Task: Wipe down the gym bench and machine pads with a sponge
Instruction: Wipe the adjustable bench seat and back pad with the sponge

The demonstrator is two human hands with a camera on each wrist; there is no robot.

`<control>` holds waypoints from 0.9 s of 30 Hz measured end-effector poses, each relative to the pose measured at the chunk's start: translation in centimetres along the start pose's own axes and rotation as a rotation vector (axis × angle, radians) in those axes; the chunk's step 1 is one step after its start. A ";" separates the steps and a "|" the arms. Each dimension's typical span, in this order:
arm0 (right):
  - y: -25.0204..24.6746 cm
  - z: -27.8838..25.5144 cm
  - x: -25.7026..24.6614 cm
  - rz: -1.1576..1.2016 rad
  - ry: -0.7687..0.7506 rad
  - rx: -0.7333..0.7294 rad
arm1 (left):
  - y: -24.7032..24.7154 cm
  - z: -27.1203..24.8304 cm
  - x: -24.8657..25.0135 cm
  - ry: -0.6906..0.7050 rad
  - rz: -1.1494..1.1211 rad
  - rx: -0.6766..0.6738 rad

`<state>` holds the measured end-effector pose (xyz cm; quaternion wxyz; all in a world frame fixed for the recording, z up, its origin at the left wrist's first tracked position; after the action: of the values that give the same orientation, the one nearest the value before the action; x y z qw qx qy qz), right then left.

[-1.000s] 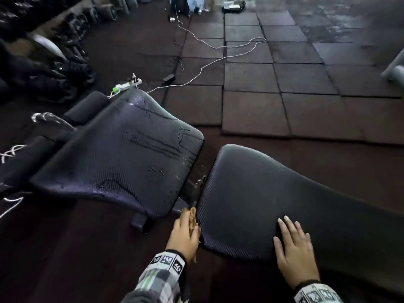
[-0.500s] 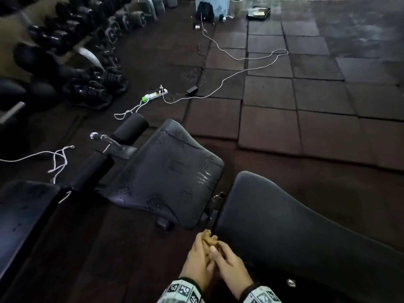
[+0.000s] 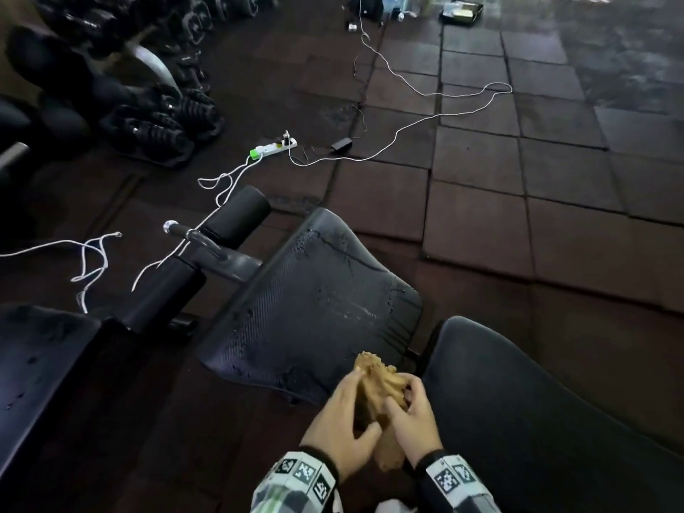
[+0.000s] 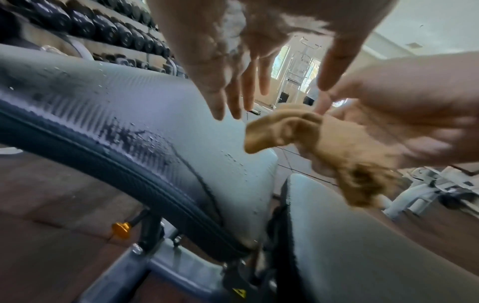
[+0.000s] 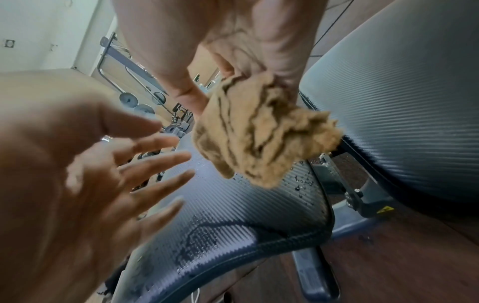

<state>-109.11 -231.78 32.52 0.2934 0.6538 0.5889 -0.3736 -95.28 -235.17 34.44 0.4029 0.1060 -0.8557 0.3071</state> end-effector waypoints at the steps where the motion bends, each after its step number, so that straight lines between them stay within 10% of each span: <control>1: 0.0 0.7 0.1 0.000 -0.012 0.031 | -1.1 0.5 -0.8 -0.002 0.061 0.032; 12: 1.9 4.7 5.9 0.032 -0.071 0.160 | -9.9 3.7 -11.5 -0.232 0.580 0.366; 27: 5.5 4.3 10.1 -0.437 -0.220 0.404 | -13.2 4.5 -14.7 -0.156 0.719 0.330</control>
<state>-104.03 -230.50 21.37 0.1325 0.5126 0.5942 -0.6055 -82.89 -249.29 26.98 0.1814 -0.1138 -0.8054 0.5527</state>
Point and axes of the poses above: each hand's wrist, its own z-axis towards the middle knuckle, its own y-axis out of the palm, x = y × z, the point moved 2 cm from there along z, towards the middle knuckle, and after that the axes turned 14 degrees about -x, right-handed, at the moved point
